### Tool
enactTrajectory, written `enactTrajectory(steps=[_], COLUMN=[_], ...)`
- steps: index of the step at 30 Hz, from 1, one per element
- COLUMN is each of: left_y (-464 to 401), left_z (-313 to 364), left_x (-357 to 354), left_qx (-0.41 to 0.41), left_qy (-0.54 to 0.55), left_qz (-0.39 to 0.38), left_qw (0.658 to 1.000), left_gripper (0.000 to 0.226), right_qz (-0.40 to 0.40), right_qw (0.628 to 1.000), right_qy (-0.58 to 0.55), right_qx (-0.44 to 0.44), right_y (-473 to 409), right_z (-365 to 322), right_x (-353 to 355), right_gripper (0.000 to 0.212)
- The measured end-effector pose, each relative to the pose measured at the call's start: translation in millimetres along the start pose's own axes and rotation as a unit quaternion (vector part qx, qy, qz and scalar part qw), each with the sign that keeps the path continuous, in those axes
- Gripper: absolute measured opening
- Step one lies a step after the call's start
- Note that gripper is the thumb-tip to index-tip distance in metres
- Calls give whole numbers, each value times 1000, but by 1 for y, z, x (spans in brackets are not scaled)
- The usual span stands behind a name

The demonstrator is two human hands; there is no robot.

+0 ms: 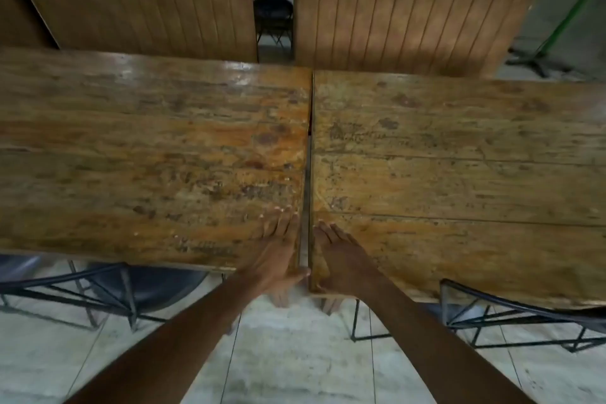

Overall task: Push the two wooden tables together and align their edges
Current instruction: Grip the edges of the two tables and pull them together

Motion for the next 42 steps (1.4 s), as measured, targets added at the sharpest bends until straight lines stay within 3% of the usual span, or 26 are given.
enactTrajectory(steps=[5, 10, 18, 32, 38, 42], left_y=[-7, -18, -19, -32, -34, -37], left_z=[13, 16, 8, -1, -1, 2], left_x=[-56, -87, -92, -88, -91, -73], left_qx=[39, 84, 58, 91, 89, 89], left_qy=[19, 44, 41, 108, 106, 100], left_qz=[-55, -44, -32, 39, 17, -75], left_qw=[998, 994, 997, 989, 990, 988], left_gripper=[144, 154, 146, 106, 110, 111], right_qz=[-87, -62, -69, -72, -81, -111], right_qw=[992, 991, 992, 995, 993, 986], right_qy=[84, 114, 107, 74, 82, 110], right_qx=[-27, -24, 2, -17, -31, -57], right_y=[-16, -39, -50, -90, -89, -86], right_z=[19, 29, 38, 34, 34, 20], right_x=[-48, -69, -70, -60, -62, -46], right_gripper=[129, 134, 139, 141, 142, 138])
Point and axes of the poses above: each hand's wrist, its own y-axis away from the middle knuckle, its own x-axis out of the back of the hand, z = x × y, the point moved 1 cm from there along -y, towards the middle knuckle, and after that the axes turned 3 degrees about -z, right-handed, at the moved point
